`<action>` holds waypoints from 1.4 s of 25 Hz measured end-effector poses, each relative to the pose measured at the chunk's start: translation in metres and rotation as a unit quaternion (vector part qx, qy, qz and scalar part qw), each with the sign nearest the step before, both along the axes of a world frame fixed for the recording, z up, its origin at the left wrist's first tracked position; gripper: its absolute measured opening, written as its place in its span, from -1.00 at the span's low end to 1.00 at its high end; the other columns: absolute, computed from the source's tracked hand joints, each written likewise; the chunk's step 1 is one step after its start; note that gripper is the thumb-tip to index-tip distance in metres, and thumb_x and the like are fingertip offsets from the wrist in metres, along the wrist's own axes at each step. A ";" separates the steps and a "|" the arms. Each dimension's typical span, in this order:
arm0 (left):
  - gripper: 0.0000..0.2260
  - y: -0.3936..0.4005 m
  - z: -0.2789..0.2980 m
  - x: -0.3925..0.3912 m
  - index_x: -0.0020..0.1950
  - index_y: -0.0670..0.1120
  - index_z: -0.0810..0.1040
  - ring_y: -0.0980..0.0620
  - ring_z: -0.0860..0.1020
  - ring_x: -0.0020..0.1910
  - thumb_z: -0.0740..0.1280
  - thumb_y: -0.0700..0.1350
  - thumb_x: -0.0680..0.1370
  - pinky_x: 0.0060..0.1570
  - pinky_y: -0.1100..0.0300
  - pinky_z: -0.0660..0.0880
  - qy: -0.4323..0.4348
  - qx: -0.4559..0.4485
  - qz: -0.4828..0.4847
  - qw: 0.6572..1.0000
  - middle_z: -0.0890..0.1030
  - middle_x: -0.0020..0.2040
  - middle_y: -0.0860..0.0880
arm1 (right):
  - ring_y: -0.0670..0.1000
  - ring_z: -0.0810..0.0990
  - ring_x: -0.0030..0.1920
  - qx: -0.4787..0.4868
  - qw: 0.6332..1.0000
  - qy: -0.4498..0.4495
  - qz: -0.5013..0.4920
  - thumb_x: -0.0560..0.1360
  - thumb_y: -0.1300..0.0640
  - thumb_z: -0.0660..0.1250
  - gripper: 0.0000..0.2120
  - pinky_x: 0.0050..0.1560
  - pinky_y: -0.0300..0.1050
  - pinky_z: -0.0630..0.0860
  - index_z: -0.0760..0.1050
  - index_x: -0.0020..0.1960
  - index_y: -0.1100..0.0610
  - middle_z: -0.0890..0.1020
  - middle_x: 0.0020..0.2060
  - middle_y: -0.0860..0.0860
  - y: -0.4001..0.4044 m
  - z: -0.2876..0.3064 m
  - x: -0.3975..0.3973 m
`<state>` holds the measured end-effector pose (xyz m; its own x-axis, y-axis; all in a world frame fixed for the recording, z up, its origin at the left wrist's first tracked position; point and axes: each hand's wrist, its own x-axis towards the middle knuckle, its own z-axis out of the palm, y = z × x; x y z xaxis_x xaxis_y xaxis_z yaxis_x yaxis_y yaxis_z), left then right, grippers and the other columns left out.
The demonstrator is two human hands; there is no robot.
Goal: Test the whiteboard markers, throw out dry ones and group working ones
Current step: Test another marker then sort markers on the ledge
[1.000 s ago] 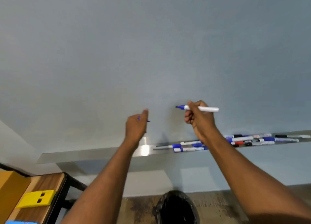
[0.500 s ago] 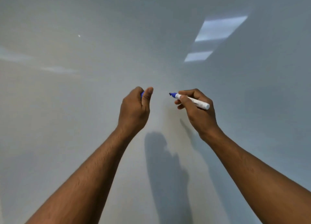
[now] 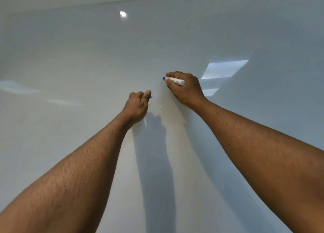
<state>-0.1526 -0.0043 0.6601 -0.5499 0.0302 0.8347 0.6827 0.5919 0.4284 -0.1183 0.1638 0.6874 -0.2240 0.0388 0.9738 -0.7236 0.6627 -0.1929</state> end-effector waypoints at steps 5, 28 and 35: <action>-0.58 0.005 -0.006 -0.007 -0.10 -0.14 0.49 -0.13 0.41 0.19 0.04 0.15 0.64 0.28 -0.09 0.36 0.002 -0.004 0.024 1.000 0.35 0.18 -0.13 | -0.04 0.63 0.02 -0.020 0.999 0.010 -0.024 0.55 -0.02 0.31 -0.71 0.12 -0.08 0.58 0.61 0.20 0.08 0.68 0.09 -0.01 0.007 0.004 -0.006; -0.58 0.005 -0.152 0.002 -0.10 -0.23 0.51 -0.03 0.37 0.17 0.11 0.09 0.65 0.22 0.05 0.36 -0.054 -0.007 0.011 0.998 0.31 0.12 -0.03 | 0.05 0.55 -0.32 0.245 0.952 0.048 -0.175 0.53 0.02 0.22 -0.73 -0.25 -0.08 0.37 0.63 0.09 0.06 0.68 -0.26 -0.05 0.038 -0.255 0.010; -0.61 0.003 -0.267 0.018 -0.23 -0.20 0.43 0.01 0.41 0.01 0.15 0.07 0.63 0.06 0.08 0.44 -0.115 -0.024 0.008 0.993 0.40 0.00 -0.08 | 0.02 0.53 -0.37 0.215 0.959 -0.052 -0.176 0.50 0.00 0.22 -0.76 -0.26 -0.10 0.36 0.64 0.01 0.03 0.65 -0.32 -0.10 0.039 -0.341 0.029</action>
